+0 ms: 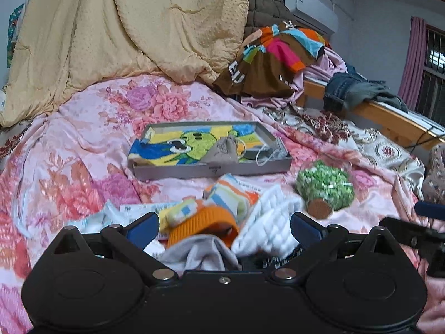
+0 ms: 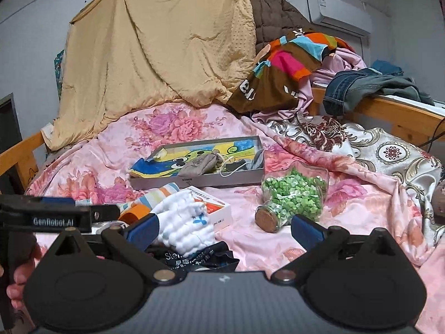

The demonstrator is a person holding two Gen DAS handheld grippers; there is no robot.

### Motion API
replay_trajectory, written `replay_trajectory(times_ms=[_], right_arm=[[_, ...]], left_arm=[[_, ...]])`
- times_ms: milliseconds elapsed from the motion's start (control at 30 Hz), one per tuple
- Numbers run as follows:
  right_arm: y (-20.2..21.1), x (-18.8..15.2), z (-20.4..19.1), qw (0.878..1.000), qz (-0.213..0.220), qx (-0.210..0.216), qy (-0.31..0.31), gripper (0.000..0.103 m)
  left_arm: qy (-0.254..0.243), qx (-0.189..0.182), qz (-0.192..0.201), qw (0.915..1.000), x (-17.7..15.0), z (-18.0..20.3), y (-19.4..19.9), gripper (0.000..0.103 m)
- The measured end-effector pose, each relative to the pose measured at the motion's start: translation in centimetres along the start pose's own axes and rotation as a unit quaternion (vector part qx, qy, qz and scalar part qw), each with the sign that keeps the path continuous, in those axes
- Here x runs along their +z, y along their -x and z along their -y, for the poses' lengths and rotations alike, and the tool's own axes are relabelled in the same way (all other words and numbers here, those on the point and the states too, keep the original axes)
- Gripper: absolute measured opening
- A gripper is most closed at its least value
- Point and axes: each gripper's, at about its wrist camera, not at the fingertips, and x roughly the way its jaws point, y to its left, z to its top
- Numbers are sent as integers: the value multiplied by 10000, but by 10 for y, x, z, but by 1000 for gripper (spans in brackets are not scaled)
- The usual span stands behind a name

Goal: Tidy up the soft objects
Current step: 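Move both tools back toward the white glove and black strap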

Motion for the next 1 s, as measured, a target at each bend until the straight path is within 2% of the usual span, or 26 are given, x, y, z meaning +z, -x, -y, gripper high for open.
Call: replay_trajectory(times_ms=[433,533,1000], right_arm=[[0,-9,-11,9980,-552,17,301,103],[-1,-10,-13,9973,-626,64,386,103],[-13,-18,-34,9907,-961,153,948,103]], left_arm=[[274,24,-310,9991,-32,-12,16,101],[214,52,-322,9992,-40,-14,18,101],[237,221,-421,9986,-48,-26,22,101]])
